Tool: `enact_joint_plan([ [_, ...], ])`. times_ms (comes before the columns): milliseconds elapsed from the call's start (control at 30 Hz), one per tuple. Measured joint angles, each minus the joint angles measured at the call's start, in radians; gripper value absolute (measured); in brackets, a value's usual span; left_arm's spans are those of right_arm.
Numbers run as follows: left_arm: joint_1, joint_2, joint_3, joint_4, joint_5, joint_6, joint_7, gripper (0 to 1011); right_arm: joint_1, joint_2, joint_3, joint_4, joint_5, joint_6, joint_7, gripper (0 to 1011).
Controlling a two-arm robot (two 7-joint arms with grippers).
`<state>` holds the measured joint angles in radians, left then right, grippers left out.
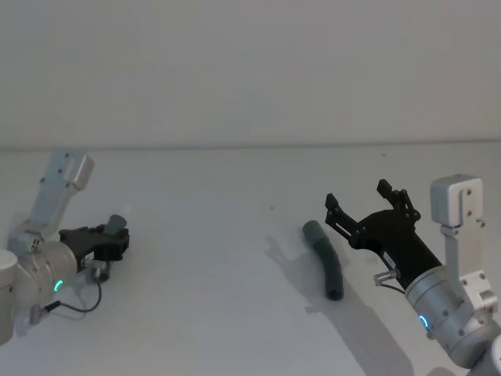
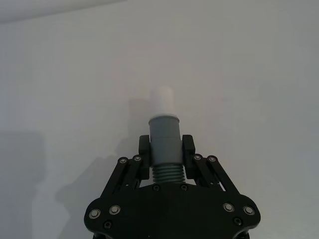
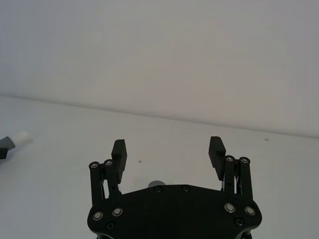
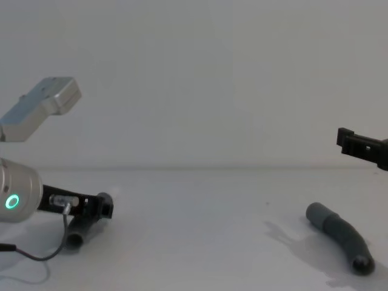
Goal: Use both hands to pick up one end of the pipe from the table, align the ends, and insert them.
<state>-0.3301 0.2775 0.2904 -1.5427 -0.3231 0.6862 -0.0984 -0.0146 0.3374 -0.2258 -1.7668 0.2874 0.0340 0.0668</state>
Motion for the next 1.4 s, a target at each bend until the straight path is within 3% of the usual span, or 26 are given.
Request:
enact_joint_plan([
  [467, -0.05, 0.079, 0.054, 0.013, -0.003, -0.081, -0.184, 346, 0.0, 0.0, 0.0, 0.0, 0.0, 0.002, 0.0, 1003],
  [667, -0.076, 0.11, 0.08, 0.025, -0.005, -0.121, -0.259, 346, 0.001, 0.001, 0.004, -0.006, 0.007, 0.033, 0.005, 1003],
  [967, -0.127, 0.16, 0.126, 0.051, -0.004, -0.207, -0.394, 346, 0.017, 0.014, 0.014, -0.029, 0.038, 0.151, 0.024, 1003],
  [1033, -0.14, 0.169, 0.136, 0.058, -0.004, -0.23, -0.426, 346, 0.028, 0.02, 0.017, -0.035, 0.051, 0.205, 0.032, 1003],
  [1300, -0.196, 0.202, 0.181, 0.093, 0.001, -0.326, -0.543, 346, 0.06, 0.034, 0.019, -0.041, 0.078, 0.327, 0.054, 1003],
  [1333, -0.196, 0.202, 0.181, 0.093, 0.001, -0.326, -0.543, 346, 0.074, 0.039, 0.019, -0.04, 0.087, 0.376, 0.063, 1003],
  [1400, -0.211, 0.208, 0.192, 0.104, 0.003, -0.354, -0.573, 346, 0.084, 0.042, 0.017, -0.037, 0.092, 0.403, 0.069, 1003],
])
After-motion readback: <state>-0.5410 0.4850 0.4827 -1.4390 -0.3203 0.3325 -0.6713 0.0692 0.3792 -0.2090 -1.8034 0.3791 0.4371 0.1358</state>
